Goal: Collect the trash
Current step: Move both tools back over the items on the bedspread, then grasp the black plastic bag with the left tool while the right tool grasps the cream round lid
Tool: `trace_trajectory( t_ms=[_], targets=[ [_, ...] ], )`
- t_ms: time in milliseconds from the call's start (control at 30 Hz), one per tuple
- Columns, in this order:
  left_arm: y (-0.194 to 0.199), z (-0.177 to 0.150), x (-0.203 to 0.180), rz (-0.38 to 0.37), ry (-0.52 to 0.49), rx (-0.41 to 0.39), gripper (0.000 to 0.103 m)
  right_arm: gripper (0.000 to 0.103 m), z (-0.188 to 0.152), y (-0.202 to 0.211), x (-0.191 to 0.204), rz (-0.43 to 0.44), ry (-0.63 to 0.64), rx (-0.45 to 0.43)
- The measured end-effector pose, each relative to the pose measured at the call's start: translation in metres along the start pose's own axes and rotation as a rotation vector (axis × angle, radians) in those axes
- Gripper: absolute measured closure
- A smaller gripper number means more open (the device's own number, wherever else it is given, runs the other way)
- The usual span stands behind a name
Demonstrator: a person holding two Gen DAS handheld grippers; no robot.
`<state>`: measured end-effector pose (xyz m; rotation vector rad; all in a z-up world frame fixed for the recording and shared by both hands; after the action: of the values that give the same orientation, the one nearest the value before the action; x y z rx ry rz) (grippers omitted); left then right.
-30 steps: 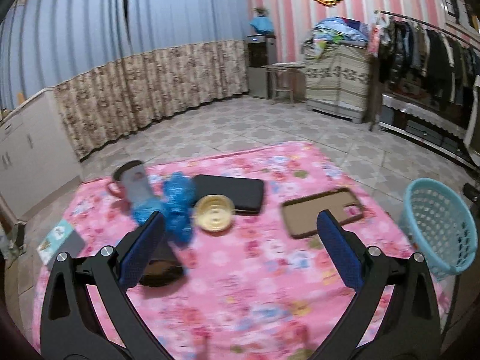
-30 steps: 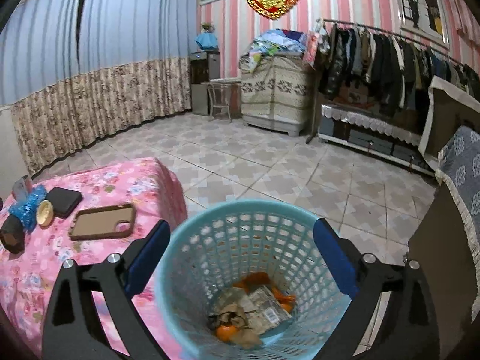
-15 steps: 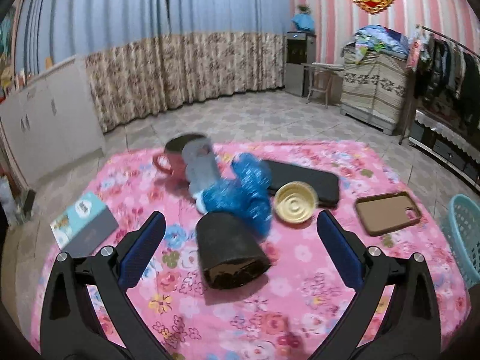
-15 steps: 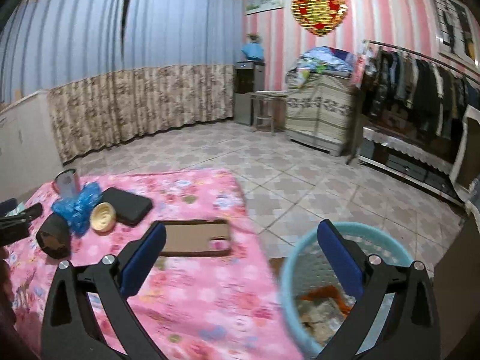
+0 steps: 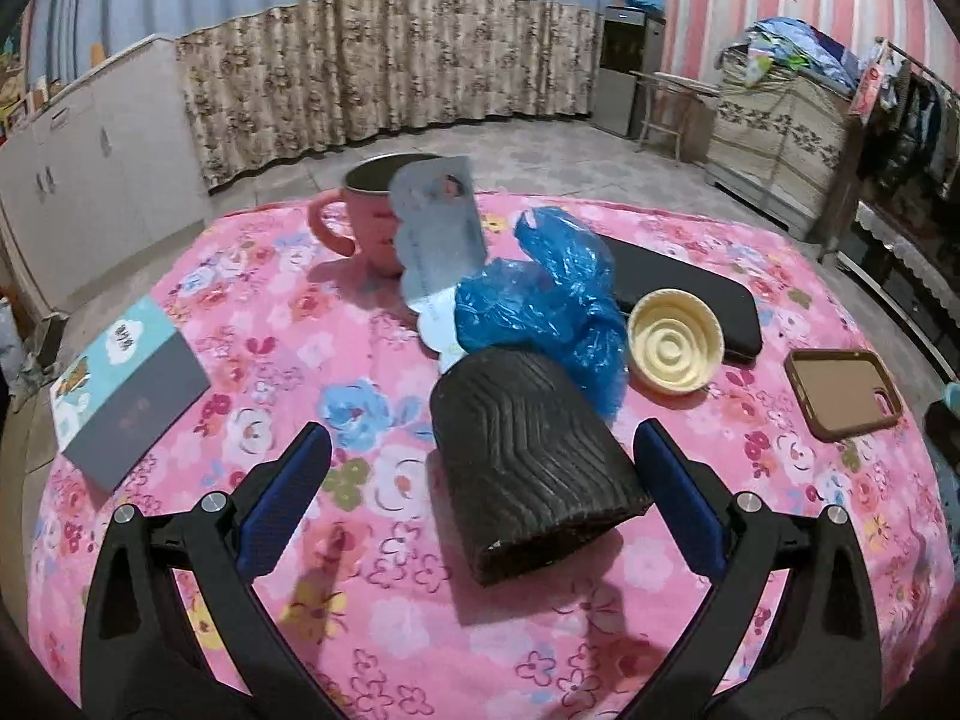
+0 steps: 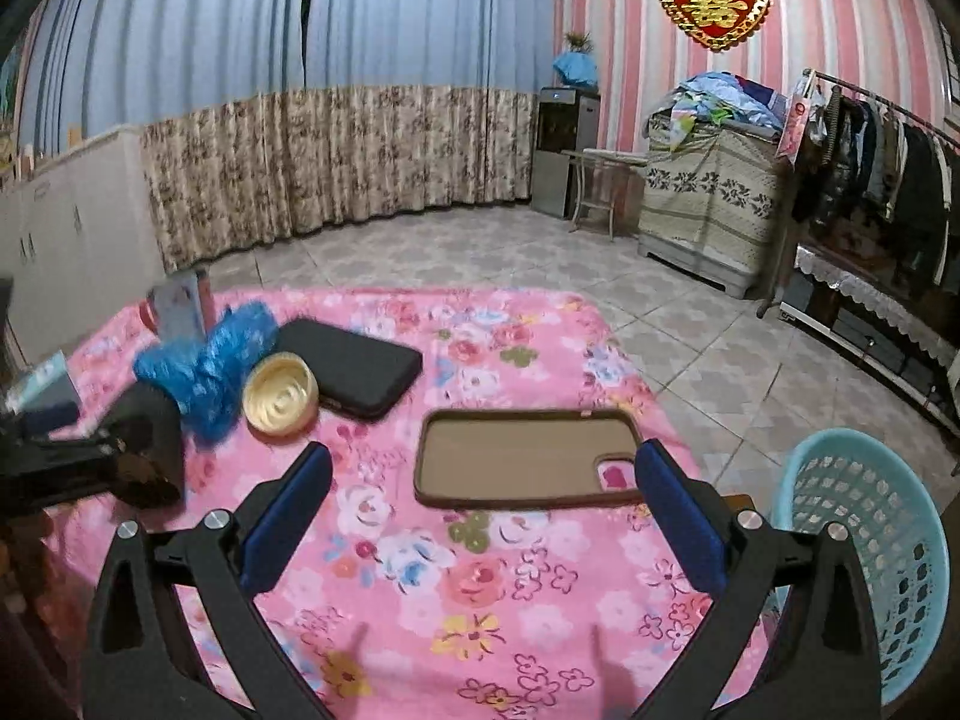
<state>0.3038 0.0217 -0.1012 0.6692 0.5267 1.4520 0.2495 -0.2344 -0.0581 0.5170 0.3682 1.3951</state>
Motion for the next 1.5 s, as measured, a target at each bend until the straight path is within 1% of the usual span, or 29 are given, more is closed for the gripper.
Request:
trace_trajectory(
  t_ms=[100, 133, 167, 200, 233, 267, 367, 467, 533, 600, 700, 800, 933, 1067, 1133, 1167, 1267, 1333, 1367, 1433, 1500],
  targets=[
    [-0.005, -0.001, -0.004, -0.057, 0.007, 0.008, 0.01, 0.004, -0.004, -0.003, -0.005, -0.003, -0.011, 0.015],
    [-0.007, -0.001, -0.006, -0.089, 0.017, 0.013, 0.014, 0.004, -0.005, -0.004, -0.007, -0.005, -0.017, 0.022],
    [-0.008, -0.001, -0.008, -0.108, 0.021, 0.014, 0.019, 0.004, -0.006, -0.005, -0.008, -0.005, -0.022, 0.025],
    [-0.009, -0.001, -0.01, -0.122, 0.017, 0.019, 0.022, 0.004, -0.006, -0.005, -0.008, -0.004, -0.025, 0.026],
    [-0.01, -0.002, -0.013, -0.134, 0.006, 0.024, 0.027, 0.004, -0.006, -0.005, -0.008, -0.001, -0.028, 0.027],
    [-0.009, -0.002, -0.016, -0.144, -0.006, 0.023, 0.028, 0.004, -0.007, -0.005, -0.008, 0.0, -0.027, 0.028],
    [-0.006, -0.002, -0.02, -0.133, -0.039, 0.02, 0.028, 0.004, -0.009, -0.005, -0.007, 0.003, -0.02, 0.033],
    [-0.004, -0.003, -0.017, -0.146, -0.033, 0.033, 0.029, 0.004, -0.012, -0.007, -0.003, 0.008, -0.023, 0.048],
    [0.002, -0.002, -0.009, -0.132, -0.02, 0.038, 0.032, 0.004, -0.013, -0.008, 0.0, 0.016, -0.021, 0.053],
    [0.009, 0.001, 0.0, -0.121, -0.011, 0.031, 0.032, 0.004, -0.013, -0.011, 0.008, 0.017, 0.002, 0.052],
    [0.023, 0.005, 0.018, -0.094, -0.007, -0.001, 0.033, 0.004, -0.012, -0.016, 0.018, 0.031, 0.009, 0.058],
    [0.031, 0.009, 0.035, -0.074, 0.007, -0.026, 0.034, 0.004, -0.01, -0.027, 0.033, 0.071, -0.015, 0.083],
    [0.035, 0.014, 0.065, -0.031, 0.047, -0.044, 0.034, 0.004, -0.005, -0.048, 0.059, 0.081, 0.01, 0.105],
    [0.033, 0.017, 0.085, 0.004, 0.072, -0.052, 0.034, 0.006, 0.0, -0.068, 0.081, 0.081, 0.052, 0.14],
    [0.032, 0.019, 0.093, 0.004, 0.087, -0.056, 0.034, 0.025, 0.004, -0.076, 0.09, 0.094, 0.06, 0.158],
    [0.033, 0.019, 0.094, 0.005, 0.092, -0.057, 0.034, 0.029, 0.007, -0.081, 0.096, 0.103, 0.063, 0.17],
    [0.033, 0.019, 0.101, 0.015, 0.104, -0.061, 0.034, 0.033, 0.01, -0.094, 0.108, 0.103, 0.08, 0.19],
    [0.034, 0.019, 0.105, 0.02, 0.11, -0.06, 0.034, 0.051, 0.008, -0.106, 0.114, 0.094, 0.089, 0.224],
    [0.033, 0.019, 0.107, 0.02, 0.114, -0.06, 0.034, 0.053, 0.006, -0.109, 0.114, 0.09, 0.084, 0.234],
    [0.031, 0.018, 0.11, 0.023, 0.119, -0.056, 0.034, 0.063, 0.004, -0.114, 0.113, 0.081, 0.07, 0.254],
    [0.03, 0.017, 0.11, 0.033, 0.115, -0.052, 0.034, 0.065, 0.002, -0.115, 0.111, 0.081, 0.056, 0.265]
  ],
)
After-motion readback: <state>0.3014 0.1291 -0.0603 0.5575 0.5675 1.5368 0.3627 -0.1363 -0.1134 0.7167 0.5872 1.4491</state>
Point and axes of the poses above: each gripper's, at about its wrist camera, not at the fingertips, and y roughly against the way its jaws point, x to its left, z to its top, the point moved 4 cm from there along -y, roughly the way its jaws point, and after that the axes turned 7 degrees about -y, right-handed, at the moved point
